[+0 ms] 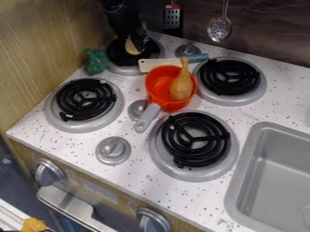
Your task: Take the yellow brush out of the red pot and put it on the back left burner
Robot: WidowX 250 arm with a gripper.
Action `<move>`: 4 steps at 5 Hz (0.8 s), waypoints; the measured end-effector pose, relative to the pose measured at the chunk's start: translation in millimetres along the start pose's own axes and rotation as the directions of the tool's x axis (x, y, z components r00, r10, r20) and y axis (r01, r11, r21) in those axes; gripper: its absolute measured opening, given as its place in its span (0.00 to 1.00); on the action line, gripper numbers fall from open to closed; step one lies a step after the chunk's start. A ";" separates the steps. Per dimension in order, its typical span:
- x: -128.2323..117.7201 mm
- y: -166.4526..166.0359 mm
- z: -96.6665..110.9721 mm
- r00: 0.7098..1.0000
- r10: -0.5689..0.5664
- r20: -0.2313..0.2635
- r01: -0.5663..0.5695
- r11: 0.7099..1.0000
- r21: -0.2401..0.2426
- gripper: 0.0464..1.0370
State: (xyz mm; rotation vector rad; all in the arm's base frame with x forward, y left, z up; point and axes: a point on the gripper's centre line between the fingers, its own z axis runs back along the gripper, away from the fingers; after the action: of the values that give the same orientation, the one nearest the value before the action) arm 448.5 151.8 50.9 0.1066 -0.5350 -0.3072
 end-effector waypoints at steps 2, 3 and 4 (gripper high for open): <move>-5.3 0.1 -0.1 0.999 -0.007 -0.038 0.007 1.000 0.006 0.96; -6.9 -1.3 4.0 0.998 -0.005 -0.070 0.007 1.000 0.030 0.96; 0.7 -4.8 23.3 0.996 -0.002 -0.089 0.010 0.996 0.090 0.96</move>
State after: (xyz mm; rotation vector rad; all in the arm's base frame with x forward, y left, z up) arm 435.8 146.5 70.3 0.2091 -0.4606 -0.2830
